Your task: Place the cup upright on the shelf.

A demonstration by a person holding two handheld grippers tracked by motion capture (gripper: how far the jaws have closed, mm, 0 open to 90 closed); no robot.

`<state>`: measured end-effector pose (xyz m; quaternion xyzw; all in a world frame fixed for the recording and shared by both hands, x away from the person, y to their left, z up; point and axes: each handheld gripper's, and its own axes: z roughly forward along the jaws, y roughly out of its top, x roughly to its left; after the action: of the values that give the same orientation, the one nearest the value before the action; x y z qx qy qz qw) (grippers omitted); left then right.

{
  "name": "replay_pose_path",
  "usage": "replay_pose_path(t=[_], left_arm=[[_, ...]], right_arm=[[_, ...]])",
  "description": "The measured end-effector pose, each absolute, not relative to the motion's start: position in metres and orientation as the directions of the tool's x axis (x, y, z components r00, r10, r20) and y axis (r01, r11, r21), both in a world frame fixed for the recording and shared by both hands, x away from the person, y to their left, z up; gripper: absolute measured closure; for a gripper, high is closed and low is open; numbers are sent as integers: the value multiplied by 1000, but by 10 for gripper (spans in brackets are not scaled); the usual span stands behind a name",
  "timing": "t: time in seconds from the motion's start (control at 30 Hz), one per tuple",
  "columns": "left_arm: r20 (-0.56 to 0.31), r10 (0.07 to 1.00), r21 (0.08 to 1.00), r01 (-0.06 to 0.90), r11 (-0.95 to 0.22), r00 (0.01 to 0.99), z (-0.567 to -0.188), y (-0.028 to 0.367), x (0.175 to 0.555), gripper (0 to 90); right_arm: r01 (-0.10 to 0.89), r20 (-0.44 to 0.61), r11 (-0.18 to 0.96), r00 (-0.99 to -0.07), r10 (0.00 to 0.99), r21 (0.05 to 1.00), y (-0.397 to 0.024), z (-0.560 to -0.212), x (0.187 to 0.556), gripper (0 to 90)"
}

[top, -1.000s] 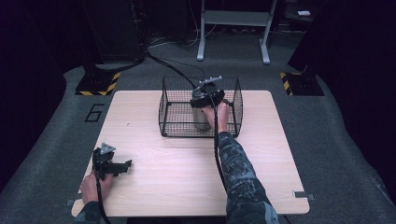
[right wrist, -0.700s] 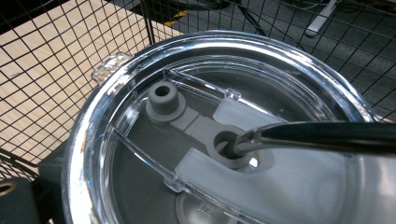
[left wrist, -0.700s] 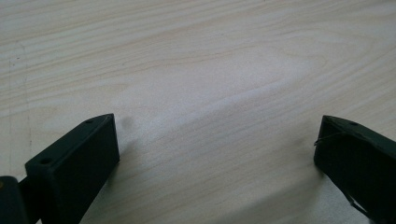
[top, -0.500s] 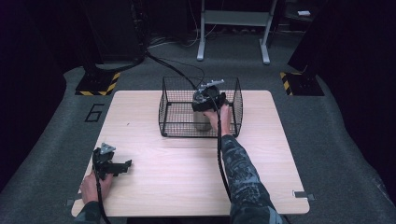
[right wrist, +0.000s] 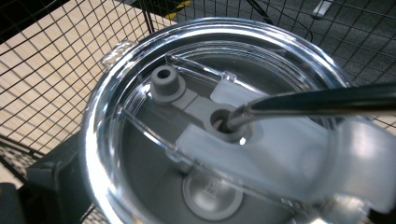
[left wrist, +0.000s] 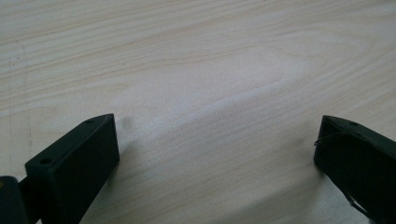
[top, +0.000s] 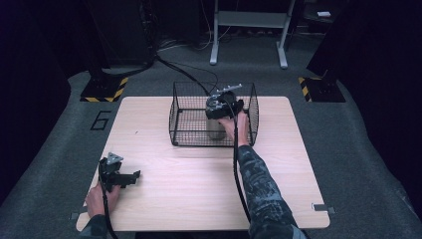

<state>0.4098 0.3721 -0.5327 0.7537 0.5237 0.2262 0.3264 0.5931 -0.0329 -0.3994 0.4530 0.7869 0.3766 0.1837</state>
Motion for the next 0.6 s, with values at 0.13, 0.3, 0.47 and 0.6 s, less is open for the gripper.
replay_pose_path(t=[0.13,0.3,0.47,0.6], left_arm=[[-1,937,729,642,-238,349,-533,372,410,0],[-2,936,727,643,-239,351,-533,372,410,0],[-1,937,729,642,-238,349,-533,372,410,0],[0,937,729,642,-239,350,-533,372,410,0]], right_arm=[[581,59,308,-527,848,753,-37,-394,588,0],[587,65,309,-529,846,748,-47,-386,577,0],[583,61,321,-540,840,747,-56,-377,564,0],[563,48,331,-552,832,757,-63,-370,552,0]])
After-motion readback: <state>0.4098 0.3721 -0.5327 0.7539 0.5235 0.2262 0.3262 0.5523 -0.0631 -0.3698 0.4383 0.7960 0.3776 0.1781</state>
